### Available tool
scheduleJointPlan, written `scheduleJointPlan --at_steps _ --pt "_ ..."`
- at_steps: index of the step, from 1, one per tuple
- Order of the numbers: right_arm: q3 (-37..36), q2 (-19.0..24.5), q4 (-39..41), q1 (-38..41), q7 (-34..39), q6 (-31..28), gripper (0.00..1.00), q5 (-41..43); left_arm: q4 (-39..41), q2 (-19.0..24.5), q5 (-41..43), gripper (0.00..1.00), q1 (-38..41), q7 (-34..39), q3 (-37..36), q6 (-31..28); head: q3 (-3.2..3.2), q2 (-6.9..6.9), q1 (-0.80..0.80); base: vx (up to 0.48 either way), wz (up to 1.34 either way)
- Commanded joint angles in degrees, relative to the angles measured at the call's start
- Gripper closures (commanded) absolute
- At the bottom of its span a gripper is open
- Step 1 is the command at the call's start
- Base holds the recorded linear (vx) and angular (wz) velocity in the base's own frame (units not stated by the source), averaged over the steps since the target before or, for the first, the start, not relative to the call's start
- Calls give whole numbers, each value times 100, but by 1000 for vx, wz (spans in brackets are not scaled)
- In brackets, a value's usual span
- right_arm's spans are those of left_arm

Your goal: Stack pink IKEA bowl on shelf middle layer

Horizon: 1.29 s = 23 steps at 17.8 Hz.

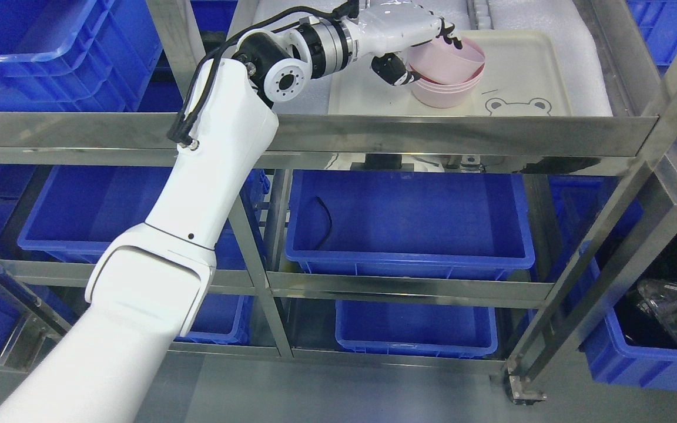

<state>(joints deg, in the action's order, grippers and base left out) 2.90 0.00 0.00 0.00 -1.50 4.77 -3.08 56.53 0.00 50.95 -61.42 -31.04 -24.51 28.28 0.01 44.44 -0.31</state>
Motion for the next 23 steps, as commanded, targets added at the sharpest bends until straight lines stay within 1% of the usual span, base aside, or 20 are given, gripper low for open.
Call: scheduleJointPlan --at_steps 1,2,3,4,5,8,9,10,11,13,14,16,17,19,20,23 --pt "0 -100 100 132 1 -2 0 0 -64 100 -49 26 -1 37 -80 19 0 0 0 0 0" --pt "0 -100 100 132 1 -2 0 0 23 100 -76 21 -1 37 -1 28 0 0 0 0 0" --pt "0 -100 100 132 1 -2 0 0 198 100 -120 18 -1 37 165 11 0 0 0 0 0" --pt "0 -100 100 132 1 -2 0 0 374 100 -381 18 -1 28 375 -42 0 0 0 0 0" --pt "0 -100 100 132 1 -2 0 0 472 100 -897 18 -1 19 525 -51 0 0 0 0 0" --pt "0 -100 100 132 1 -2 0 0 814 100 -3294 17 165 -16 580 -165 0 0 0 0 0" --pt "0 -100 100 132 1 -2 0 0 1007 100 -3754 17 296 -16 510 -226 0 0 0 0 0" --pt "0 -100 100 132 1 -2 0 0 1357 100 -4159 17 515 -16 187 -253 0 0 0 0 0" --pt "0 -100 100 132 1 -2 0 0 1665 100 -4372 15 778 -8 -190 -253 0 0 0 0 0" --pt "0 -100 100 132 1 -2 0 0 2306 100 -4400 13 1288 28 -815 -236 0 0 0 0 0" --pt "0 -100 100 132 1 -2 0 0 2492 100 -4400 13 1561 28 -1044 -192 0 0 0 0 0" --pt "0 -100 100 132 1 -2 0 0 2678 100 -4392 13 2132 -25 -1318 35 0 0 0 0 0" --pt "0 -100 100 132 1 -2 0 0 2713 100 -4383 13 2430 -112 -1415 298 0 0 0 0 0" --pt "0 -100 100 132 1 -2 0 0 2714 100 -4339 13 2949 -489 -1538 677 0 0 0 0 0" --pt "0 -100 100 132 1 -2 0 0 2714 100 -4295 13 3204 -621 -1539 731 0 0 0 0 0" --pt "0 -100 100 132 1 -2 0 0 2714 100 -4260 13 3986 -640 -1346 740 0 0 0 0 0"
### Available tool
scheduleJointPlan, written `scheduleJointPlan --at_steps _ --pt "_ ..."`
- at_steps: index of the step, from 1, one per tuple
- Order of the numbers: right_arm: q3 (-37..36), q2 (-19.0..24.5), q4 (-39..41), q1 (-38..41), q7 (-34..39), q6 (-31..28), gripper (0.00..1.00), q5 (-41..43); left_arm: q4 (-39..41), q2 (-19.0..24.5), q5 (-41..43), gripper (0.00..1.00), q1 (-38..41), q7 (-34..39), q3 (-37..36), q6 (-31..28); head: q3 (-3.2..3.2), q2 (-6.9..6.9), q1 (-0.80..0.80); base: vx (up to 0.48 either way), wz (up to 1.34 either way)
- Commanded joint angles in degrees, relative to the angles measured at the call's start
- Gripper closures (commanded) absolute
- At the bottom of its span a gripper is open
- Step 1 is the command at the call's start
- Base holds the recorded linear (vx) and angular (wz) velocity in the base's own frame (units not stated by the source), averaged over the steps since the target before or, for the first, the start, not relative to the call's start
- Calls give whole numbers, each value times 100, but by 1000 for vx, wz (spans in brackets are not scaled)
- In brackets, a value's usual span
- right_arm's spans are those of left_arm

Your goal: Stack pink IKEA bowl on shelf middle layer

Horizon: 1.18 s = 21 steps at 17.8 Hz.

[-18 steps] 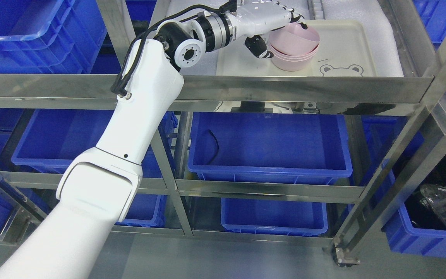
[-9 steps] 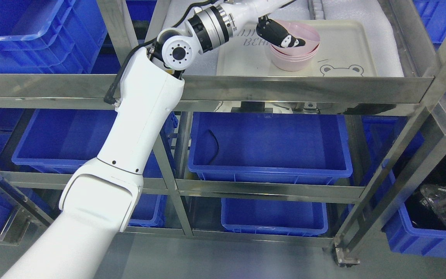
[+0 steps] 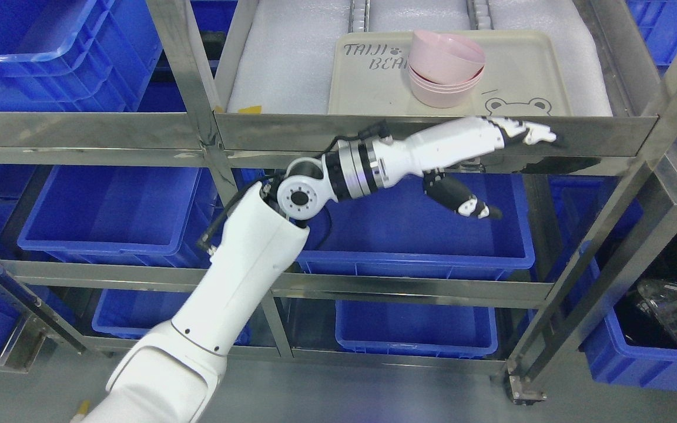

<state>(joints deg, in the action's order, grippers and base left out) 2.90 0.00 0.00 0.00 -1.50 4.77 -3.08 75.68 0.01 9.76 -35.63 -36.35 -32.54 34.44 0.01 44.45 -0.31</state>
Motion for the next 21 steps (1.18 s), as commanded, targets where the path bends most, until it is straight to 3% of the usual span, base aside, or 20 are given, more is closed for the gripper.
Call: scheduleJointPlan --at_steps 1,8,9,12,14,17,21 --pt "0 -100 100 132 1 -2 0 0 799 99 -141 13 1671 -118 -412 133 0 0 0 0 0" --pt "0 -100 100 132 1 -2 0 0 388 99 -123 9 3605 82 440 142 0 0 0 0 0" --pt "0 -100 100 132 1 -2 0 0 256 99 -132 9 3729 388 581 125 0 0 0 0 0" --pt "0 -100 100 132 1 -2 0 0 -9 99 -132 9 3897 2817 846 -225 0 0 0 0 0" --pt "0 -100 100 132 1 -2 0 0 43 99 -158 9 3897 3980 838 -716 0 0 0 0 0" --pt "0 -100 100 132 1 -2 0 0 253 99 -403 8 3897 4188 846 -1237 0 0 0 0 0" --pt "0 -100 100 132 1 -2 0 0 457 99 -686 8 3897 4197 1153 -1501 0 0 0 0 0"
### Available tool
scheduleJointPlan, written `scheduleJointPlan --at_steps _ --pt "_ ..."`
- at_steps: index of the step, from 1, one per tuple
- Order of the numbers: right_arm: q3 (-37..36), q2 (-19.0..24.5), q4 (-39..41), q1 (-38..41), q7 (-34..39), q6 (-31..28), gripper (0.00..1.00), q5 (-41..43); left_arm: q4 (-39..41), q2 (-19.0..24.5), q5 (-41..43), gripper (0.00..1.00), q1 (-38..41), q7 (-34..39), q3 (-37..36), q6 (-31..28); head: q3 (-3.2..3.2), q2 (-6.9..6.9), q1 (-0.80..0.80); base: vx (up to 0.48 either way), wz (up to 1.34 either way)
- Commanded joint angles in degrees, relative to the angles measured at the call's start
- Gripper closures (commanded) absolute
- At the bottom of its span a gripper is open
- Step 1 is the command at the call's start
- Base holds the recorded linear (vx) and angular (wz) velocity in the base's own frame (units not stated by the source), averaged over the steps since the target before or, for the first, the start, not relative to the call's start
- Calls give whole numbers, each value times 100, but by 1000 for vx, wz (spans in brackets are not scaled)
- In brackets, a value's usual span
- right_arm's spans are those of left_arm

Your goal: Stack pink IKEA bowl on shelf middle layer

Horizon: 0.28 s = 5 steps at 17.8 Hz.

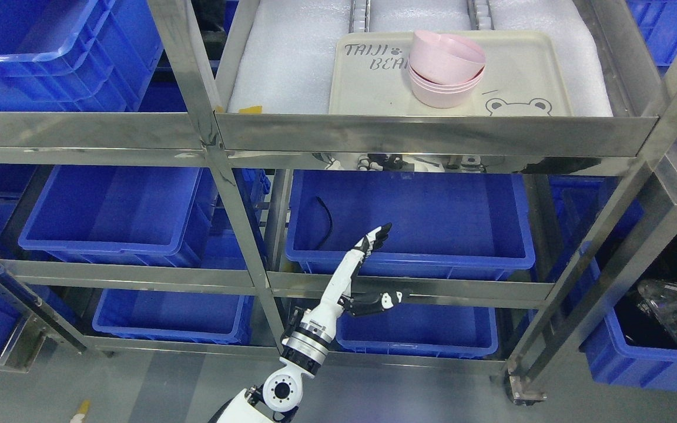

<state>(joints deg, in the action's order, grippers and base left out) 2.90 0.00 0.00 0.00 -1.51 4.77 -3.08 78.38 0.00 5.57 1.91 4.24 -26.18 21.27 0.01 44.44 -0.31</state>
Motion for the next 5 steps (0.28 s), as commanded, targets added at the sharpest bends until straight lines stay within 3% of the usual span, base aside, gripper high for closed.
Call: scheduleJointPlan --at_steps 1,5 --pt "0 -100 100 132 1 -2 0 0 195 100 -267 8 143 139 613 -202 0 0 0 0 0" --pt "0 -100 100 132 1 -2 0 0 195 100 -583 8 126 121 825 -378 0 0 0 0 0"
